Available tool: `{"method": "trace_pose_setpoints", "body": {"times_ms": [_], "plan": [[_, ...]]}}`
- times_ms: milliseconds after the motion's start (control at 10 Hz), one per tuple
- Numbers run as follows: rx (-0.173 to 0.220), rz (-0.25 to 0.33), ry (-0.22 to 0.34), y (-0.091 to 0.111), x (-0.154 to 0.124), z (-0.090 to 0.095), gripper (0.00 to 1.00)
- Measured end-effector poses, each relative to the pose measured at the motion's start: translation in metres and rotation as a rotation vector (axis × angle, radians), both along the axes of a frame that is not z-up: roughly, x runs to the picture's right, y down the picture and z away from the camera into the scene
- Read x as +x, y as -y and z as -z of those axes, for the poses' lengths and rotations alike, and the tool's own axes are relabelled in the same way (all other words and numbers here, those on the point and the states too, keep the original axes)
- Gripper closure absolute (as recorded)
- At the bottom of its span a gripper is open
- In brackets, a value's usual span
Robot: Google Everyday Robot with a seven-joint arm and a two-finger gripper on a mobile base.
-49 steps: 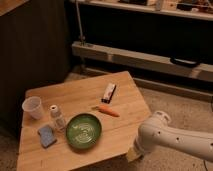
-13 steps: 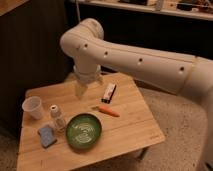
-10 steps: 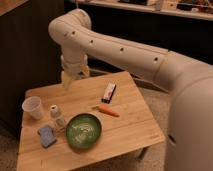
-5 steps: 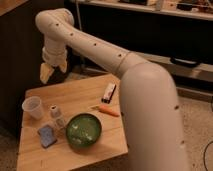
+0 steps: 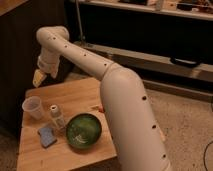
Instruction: Pick up the ceramic cup
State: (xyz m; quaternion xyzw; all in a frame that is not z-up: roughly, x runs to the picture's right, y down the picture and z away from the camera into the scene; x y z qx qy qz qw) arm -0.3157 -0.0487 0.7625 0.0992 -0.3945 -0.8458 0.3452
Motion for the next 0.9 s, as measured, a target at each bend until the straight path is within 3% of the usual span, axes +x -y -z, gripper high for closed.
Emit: {"method": "trace_pose_setpoints", "body": {"times_ms": [200,400,900], "plan": [[0.005,0.004,-0.012,-0.02,-0.002,-0.029,0.32],[-0.005,0.01,-0.013,-0.036,-0.014,-0.045,0.32],[-0.054,0.03,0.007,-0.062,-0.045,-0.047,0.32]]}}
